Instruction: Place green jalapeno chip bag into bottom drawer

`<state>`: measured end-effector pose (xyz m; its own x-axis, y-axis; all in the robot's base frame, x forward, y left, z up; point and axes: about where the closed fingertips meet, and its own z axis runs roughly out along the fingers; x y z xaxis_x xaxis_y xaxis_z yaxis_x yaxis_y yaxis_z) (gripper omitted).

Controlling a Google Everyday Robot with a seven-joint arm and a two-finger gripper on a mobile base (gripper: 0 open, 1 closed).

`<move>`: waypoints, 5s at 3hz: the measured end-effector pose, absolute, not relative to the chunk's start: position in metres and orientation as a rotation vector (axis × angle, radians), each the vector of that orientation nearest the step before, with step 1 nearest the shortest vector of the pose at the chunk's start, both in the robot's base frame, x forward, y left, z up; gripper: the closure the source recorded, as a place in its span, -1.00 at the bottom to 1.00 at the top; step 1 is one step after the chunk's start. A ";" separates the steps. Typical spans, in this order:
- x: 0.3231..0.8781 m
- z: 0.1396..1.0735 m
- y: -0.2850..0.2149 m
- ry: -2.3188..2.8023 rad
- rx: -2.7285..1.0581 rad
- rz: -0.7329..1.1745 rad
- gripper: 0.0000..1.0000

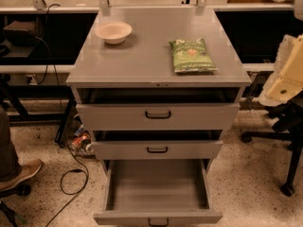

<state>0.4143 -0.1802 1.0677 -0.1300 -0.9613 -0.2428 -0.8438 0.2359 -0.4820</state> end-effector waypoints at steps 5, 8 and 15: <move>0.511 0.997 -0.123 2.037 -1.678 -0.039 -1.00; 0.618 0.928 -0.168 2.142 -1.183 0.140 -1.00; 0.732 0.834 -0.151 2.348 -0.754 0.345 0.74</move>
Offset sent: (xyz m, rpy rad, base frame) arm 0.1049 0.0537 -0.0665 0.1248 0.1344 0.0630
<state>0.7318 -0.1507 0.8343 -0.6307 -0.4282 -0.6472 -0.5964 0.8011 0.0512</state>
